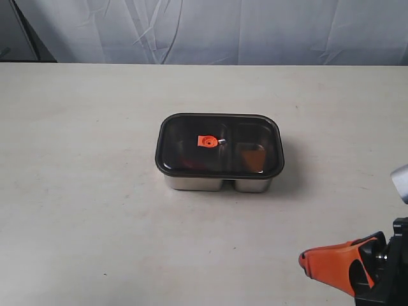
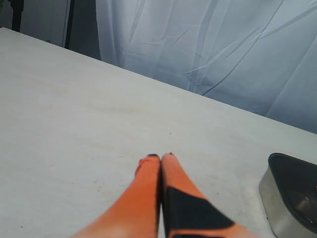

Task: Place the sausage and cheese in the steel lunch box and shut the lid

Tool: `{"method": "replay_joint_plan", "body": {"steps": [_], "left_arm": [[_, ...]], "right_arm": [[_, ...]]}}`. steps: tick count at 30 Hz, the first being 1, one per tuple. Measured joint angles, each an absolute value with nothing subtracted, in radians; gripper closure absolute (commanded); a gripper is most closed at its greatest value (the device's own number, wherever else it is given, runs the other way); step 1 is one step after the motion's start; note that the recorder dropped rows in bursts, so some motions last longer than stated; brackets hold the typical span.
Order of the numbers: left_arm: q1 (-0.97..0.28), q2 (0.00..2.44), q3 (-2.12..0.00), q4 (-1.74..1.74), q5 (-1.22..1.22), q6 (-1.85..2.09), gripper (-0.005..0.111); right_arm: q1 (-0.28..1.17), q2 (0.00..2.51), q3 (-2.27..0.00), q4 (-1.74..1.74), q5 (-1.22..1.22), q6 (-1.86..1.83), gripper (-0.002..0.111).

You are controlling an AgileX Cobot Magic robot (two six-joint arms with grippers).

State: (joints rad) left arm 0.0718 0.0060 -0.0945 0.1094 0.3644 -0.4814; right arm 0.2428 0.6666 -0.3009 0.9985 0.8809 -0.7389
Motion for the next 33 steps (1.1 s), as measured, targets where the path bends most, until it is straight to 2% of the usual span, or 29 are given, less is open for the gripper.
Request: {"method": "replay_joint_plan", "body": {"steps": [8, 13, 16, 21, 33], "left_arm": [[0.072, 0.006, -0.095, 0.109, 0.364, -0.481, 0.107], [0.072, 0.006, -0.095, 0.109, 0.364, -0.481, 0.107], [0.072, 0.006, -0.095, 0.109, 0.364, -0.481, 0.107], [0.072, 0.006, -0.095, 0.109, 0.364, -0.481, 0.107], [0.072, 0.006, -0.095, 0.111, 0.364, -0.481, 0.107]], "right_arm": [[0.243, 0.667, -0.301, 1.009, 0.859, -0.739, 0.109], [0.292, 0.682, -0.301, 1.192, 0.693, -0.792, 0.109], [0.373, 0.685, -0.301, 1.384, 0.594, -0.98, 0.109], [0.482, 0.685, -0.319, 1.709, 0.562, -1.348, 0.109], [0.486, 0.685, -0.404, 1.741, 0.543, -1.344, 0.109]]}}
